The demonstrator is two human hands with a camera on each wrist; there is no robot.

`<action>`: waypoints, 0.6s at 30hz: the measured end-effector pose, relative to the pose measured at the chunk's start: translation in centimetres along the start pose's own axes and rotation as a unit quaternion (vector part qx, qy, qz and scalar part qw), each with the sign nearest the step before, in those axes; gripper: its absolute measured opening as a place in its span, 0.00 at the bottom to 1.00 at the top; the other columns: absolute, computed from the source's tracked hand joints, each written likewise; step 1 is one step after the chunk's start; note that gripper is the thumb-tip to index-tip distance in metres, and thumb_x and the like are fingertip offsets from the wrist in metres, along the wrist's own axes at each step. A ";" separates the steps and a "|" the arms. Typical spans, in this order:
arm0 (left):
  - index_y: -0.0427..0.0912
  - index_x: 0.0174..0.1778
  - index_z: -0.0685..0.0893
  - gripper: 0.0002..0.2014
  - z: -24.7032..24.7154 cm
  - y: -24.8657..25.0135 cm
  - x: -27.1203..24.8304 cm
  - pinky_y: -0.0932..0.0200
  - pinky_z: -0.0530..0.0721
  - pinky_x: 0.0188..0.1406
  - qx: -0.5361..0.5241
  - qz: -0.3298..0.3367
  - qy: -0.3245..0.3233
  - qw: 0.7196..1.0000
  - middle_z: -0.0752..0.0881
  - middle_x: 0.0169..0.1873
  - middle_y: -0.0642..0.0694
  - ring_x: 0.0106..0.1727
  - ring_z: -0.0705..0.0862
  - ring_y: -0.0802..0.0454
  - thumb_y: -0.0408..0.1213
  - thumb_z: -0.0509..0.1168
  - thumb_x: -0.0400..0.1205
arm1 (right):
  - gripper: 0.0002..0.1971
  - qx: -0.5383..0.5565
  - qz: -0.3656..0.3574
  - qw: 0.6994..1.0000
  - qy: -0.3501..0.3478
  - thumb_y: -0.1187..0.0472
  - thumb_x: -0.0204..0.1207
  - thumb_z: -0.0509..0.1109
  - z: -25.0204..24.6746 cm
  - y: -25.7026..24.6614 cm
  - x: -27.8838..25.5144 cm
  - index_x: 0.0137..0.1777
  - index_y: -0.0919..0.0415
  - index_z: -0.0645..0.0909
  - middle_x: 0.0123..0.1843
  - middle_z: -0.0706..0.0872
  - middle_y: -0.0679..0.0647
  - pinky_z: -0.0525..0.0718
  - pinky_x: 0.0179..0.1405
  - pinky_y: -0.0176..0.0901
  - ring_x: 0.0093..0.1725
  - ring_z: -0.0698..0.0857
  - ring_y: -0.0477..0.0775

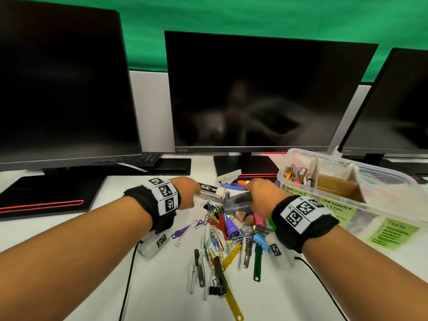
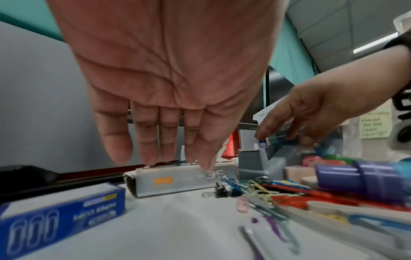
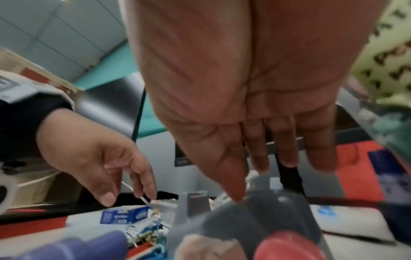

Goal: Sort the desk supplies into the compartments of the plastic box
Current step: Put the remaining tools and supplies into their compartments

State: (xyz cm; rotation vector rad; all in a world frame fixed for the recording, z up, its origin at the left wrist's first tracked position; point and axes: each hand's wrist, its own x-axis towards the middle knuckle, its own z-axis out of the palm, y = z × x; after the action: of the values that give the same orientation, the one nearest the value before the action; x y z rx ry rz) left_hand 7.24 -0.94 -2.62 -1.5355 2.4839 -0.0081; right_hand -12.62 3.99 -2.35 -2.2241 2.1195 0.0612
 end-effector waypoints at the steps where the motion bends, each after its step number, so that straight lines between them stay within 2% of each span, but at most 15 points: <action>1: 0.47 0.73 0.74 0.21 -0.3 0.1 0.4 0.57 0.77 0.64 0.012 0.000 -0.003 1.000 0.79 0.67 0.45 0.68 0.78 0.47 0.38 0.63 0.82 | 0.20 -0.006 0.015 0.999 -0.035 0.64 0.77 0.66 0.3 0.1 0.6 0.70 0.59 0.76 0.67 0.81 0.58 0.80 0.67 0.49 0.65 0.80 0.58; 4: 0.45 0.72 0.75 0.23 -1.3 0.6 1.7 0.54 0.81 0.63 0.028 0.015 -0.002 0.999 0.81 0.63 0.43 0.64 0.80 0.44 0.31 0.63 0.80 | 0.23 0.012 0.039 0.995 -0.087 0.66 0.78 0.65 0.7 0.2 1.5 0.73 0.59 0.72 0.68 0.82 0.57 0.81 0.66 0.48 0.65 0.82 0.58; 7: 0.44 0.78 0.67 0.30 -1.6 1.7 3.2 0.51 0.77 0.70 0.027 0.032 0.002 0.999 0.77 0.71 0.41 0.71 0.77 0.42 0.28 0.65 0.79 | 0.24 -0.012 0.027 0.996 -0.088 0.64 0.76 0.67 0.6 0.1 1.8 0.73 0.59 0.72 0.69 0.80 0.59 0.79 0.67 0.50 0.67 0.80 0.60; 9: 0.43 0.80 0.64 0.31 -1.5 2.7 4.0 0.51 0.76 0.72 0.030 0.039 -0.008 0.999 0.75 0.73 0.40 0.73 0.76 0.42 0.28 0.64 0.80 | 0.22 -0.026 0.019 0.996 -0.089 0.62 0.76 0.69 0.8 0.3 1.9 0.70 0.60 0.75 0.68 0.80 0.59 0.80 0.66 0.50 0.66 0.80 0.60; 13: 0.41 0.76 0.69 0.23 -0.9 3.7 4.6 0.54 0.75 0.68 0.037 0.049 -0.023 0.998 0.79 0.70 0.40 0.71 0.77 0.43 0.33 0.62 0.83 | 0.22 -0.023 0.016 0.996 -0.082 0.54 0.75 0.71 0.8 0.5 1.8 0.67 0.61 0.77 0.64 0.83 0.60 0.82 0.63 0.49 0.62 0.83 0.60; 15: 0.40 0.74 0.72 0.22 -0.5 3.6 4.6 0.55 0.75 0.68 0.045 0.045 -0.032 0.997 0.79 0.70 0.41 0.71 0.77 0.43 0.34 0.63 0.83 | 0.22 -0.008 0.025 0.996 -0.085 0.54 0.74 0.72 0.7 0.6 1.7 0.66 0.61 0.77 0.62 0.84 0.59 0.83 0.61 0.49 0.60 0.83 0.59; 18: 0.40 0.69 0.77 0.19 -0.5 3.0 4.5 0.55 0.78 0.63 0.038 0.035 -0.016 0.999 0.81 0.66 0.40 0.66 0.81 0.42 0.35 0.65 0.81 | 0.22 -0.009 0.033 0.997 -0.074 0.56 0.72 0.74 0.6 0.5 1.6 0.64 0.62 0.78 0.60 0.84 0.59 0.84 0.58 0.48 0.58 0.84 0.58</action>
State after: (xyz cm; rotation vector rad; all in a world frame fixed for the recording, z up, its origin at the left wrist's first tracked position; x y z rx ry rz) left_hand 2.57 -3.58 -3.32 -1.4062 2.4822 -0.0649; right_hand -13.05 2.41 -3.08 -2.0874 2.1204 0.2424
